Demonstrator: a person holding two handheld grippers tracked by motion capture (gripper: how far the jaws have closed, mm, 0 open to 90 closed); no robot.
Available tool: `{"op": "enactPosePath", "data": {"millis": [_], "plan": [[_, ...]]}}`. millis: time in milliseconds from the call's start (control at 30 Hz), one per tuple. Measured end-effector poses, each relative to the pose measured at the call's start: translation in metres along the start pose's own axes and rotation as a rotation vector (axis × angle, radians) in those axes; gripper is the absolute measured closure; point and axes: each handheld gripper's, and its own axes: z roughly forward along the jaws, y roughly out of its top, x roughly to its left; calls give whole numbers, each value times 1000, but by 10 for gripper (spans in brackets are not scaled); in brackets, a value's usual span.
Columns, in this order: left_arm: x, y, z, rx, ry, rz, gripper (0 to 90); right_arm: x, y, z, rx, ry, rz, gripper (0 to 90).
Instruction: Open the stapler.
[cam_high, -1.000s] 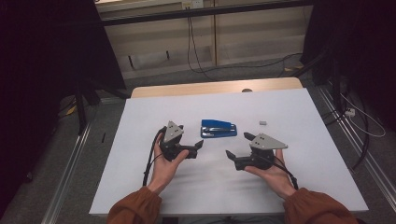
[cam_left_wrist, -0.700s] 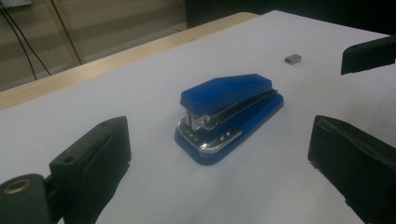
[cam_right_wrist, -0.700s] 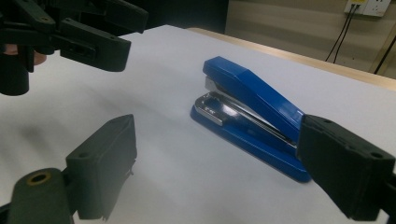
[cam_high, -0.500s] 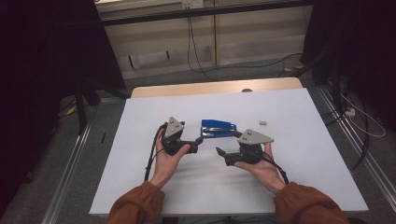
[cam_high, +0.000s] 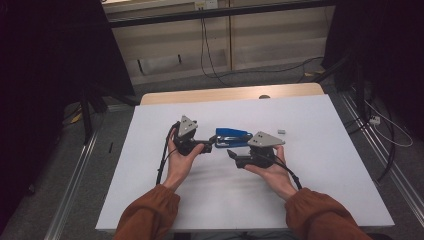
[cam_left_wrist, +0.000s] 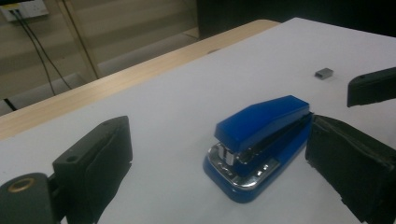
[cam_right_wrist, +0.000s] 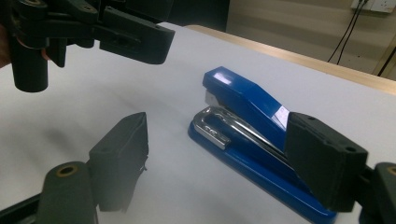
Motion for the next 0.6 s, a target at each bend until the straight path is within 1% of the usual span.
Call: {"op": "enactPosePath", "data": {"millis": [33, 67, 100, 133, 167, 200, 233, 267, 300, 333, 367, 400, 433, 467, 500, 533, 567, 600], "plan": [[2, 3, 4, 7, -5, -9, 76, -2, 1, 2, 1, -2, 5, 255], [2, 3, 4, 7, -5, -9, 80, -2, 1, 2, 1, -2, 5, 255], [3, 4, 6, -2, 8, -7, 80, -4, 3, 3, -2, -4, 3, 279], [5, 5, 8, -5, 16, -8, 78, -6, 5, 3, -8, -4, 6, 284], [8, 7, 12, -7, 21, -13, 79, -9, 8, 5, -24, -9, 14, 313], [8, 7, 12, -7, 21, -13, 78, -9, 8, 5, -24, -9, 14, 313], [10, 8, 15, -1, 26, -9, 77, -12, 9, 7, -36, -12, 16, 349], [12, 9, 17, 0, 26, -11, 77, -12, 9, 7, -36, -12, 16, 349], [13, 9, 19, -1, 30, -15, 81, -13, 8, 10, -22, -1, 22, 362], [15, 9, 20, 2, 33, -19, 81, -13, 8, 10, -22, -1, 22, 362], [16, 7, 22, 2, 32, -35, 86, -13, 6, 14, -9, 11, 14, 399], [17, 7, 22, 3, 31, -45, 86, -13, 6, 14, -9, 11, 14, 399], [17, 6, 22, 1, 26, -52, 87, -12, 5, 16, 4, 20, 16, 438], [17, 5, 22, 1, 30, -48, 87, -12, 5, 16, 4, 20, 16, 438], [18, 4, 21, 12, 29, -29, 87, -12, 6, 16, 3, 25, 15, 495], [18, 4, 21, 12, 29, -29, 84, -12, 6, 16, 3, 25, 15, 495], [18, 3, 22, 19, 17, -35, 84, -12, 6, 16, 3, 25, 12, 518], [18, 2, 22, 30, 14, -33, 73, -12, 6, 16, 4, 25, 5, 538]]}}
